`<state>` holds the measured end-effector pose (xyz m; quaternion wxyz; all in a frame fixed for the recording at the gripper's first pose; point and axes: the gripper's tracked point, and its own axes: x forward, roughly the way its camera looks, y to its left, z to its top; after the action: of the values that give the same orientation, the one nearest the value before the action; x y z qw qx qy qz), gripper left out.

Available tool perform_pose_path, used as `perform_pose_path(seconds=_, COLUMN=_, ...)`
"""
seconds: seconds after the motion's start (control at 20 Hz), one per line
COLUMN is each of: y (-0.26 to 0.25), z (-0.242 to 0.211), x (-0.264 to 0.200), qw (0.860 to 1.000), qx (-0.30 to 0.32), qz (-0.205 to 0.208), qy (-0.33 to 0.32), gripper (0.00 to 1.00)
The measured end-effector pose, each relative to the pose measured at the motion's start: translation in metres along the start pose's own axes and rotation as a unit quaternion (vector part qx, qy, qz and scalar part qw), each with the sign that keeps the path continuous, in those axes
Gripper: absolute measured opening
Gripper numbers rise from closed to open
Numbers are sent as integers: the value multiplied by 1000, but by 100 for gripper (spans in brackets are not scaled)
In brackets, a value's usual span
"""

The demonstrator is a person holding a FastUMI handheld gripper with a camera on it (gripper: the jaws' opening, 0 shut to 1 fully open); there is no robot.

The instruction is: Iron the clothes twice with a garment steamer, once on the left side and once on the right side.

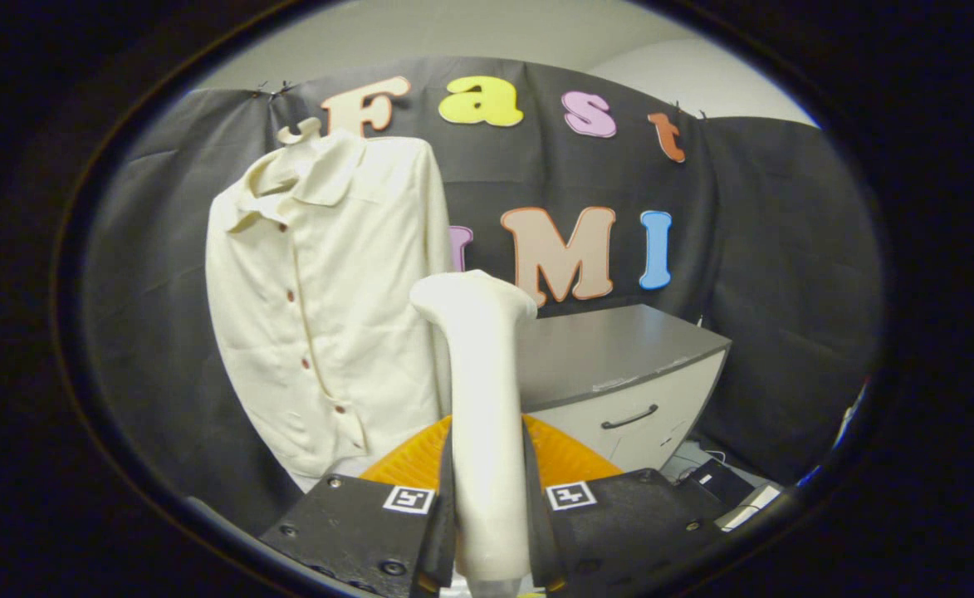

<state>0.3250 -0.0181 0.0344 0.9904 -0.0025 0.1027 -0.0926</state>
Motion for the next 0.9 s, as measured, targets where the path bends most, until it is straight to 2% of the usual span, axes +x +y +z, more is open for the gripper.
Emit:
perform_pose_path(seconds=0.15, y=56, z=10, x=-24, qw=999, qx=-18, qz=27, qy=-18, gripper=35)
perform_pose_path(seconds=0.4, y=126, z=24, x=-35, qw=997, qx=-20, qz=66, qy=-36, gripper=35)
perform_pose_path(seconds=0.8, y=218, z=41, x=-2, qw=990, qx=-20, qz=119, qy=-72, gripper=34)
perform_pose_path(seconds=0.9, y=229, z=53, x=11, qw=987, qx=-18, qz=120, qy=-104, gripper=34)
